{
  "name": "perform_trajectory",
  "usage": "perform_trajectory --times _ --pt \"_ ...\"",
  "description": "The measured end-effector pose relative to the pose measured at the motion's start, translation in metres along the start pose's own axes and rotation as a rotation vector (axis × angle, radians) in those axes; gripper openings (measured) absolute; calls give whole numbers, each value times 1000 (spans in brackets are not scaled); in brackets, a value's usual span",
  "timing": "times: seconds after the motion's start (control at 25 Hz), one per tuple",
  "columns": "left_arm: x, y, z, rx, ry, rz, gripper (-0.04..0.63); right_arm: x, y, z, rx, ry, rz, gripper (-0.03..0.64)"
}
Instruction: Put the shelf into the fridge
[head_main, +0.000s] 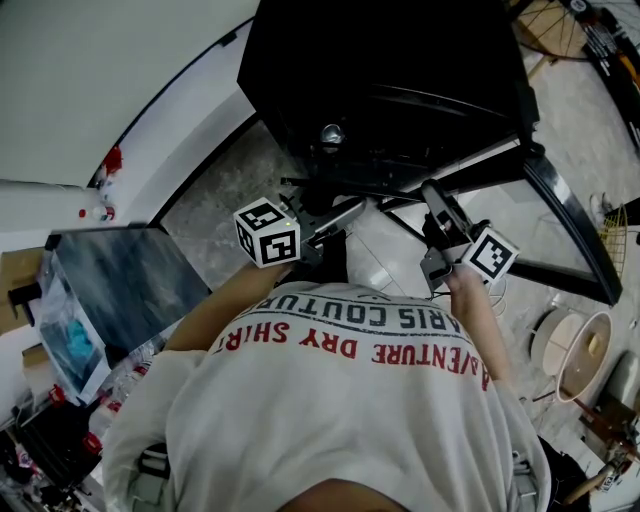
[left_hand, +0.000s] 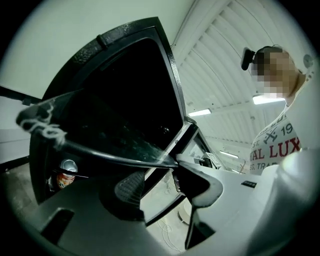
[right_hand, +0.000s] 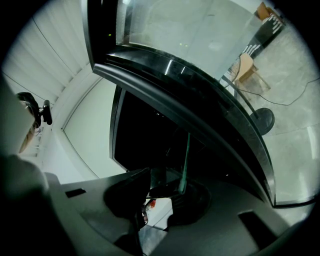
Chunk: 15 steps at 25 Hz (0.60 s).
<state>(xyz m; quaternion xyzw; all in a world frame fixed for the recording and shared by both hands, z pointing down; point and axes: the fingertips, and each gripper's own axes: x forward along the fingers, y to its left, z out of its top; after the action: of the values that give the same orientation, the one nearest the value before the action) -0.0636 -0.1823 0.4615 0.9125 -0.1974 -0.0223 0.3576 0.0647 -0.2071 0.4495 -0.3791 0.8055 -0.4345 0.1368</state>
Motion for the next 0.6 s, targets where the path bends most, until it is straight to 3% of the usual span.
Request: perform_trajectory --times 0.28,0.6 --pt "7 -2 8 12 -20 3 143 0 -1 1 5 0 2 107" --pt "8 0 8 -5 -17 19 130 2 -4 1 2 0 -9 109"
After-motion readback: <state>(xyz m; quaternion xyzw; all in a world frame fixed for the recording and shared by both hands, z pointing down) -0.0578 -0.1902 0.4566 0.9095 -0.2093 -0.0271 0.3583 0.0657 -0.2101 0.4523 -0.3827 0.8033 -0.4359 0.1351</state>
